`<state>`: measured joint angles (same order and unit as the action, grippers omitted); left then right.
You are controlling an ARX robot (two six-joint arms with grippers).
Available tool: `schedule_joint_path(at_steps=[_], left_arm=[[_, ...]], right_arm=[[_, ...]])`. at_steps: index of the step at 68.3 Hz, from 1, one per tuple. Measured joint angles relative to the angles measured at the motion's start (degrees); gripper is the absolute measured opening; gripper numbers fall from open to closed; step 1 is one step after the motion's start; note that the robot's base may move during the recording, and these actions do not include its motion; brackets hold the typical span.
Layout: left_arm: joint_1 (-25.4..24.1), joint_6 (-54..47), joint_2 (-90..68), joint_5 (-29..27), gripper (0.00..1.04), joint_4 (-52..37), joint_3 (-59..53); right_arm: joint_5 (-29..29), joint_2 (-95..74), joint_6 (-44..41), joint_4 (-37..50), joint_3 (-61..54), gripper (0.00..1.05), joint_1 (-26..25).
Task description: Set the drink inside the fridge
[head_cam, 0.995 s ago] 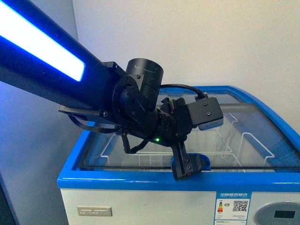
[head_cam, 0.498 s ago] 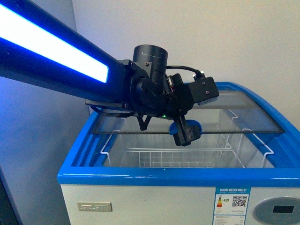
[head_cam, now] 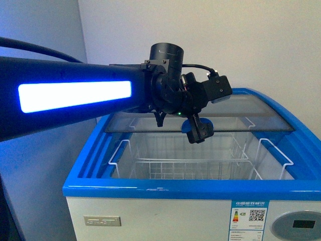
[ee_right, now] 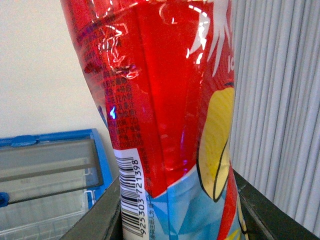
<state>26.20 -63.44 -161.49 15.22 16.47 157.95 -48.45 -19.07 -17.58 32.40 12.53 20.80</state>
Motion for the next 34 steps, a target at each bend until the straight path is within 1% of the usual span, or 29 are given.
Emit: schedule_joint_path(at_steps=[10,34], left_arm=[[0.1,-0.8,-2.8,-1.9,0.97,0.4,5.8],[0.3,-2.1,-3.3,-4.0,0.97,-1.9,6.5]], right_arm=[[0.0,0.0,0.0,0.0,0.0,0.42,0.0],[0.0,0.0,0.0,0.0,0.0,0.42,0.0]])
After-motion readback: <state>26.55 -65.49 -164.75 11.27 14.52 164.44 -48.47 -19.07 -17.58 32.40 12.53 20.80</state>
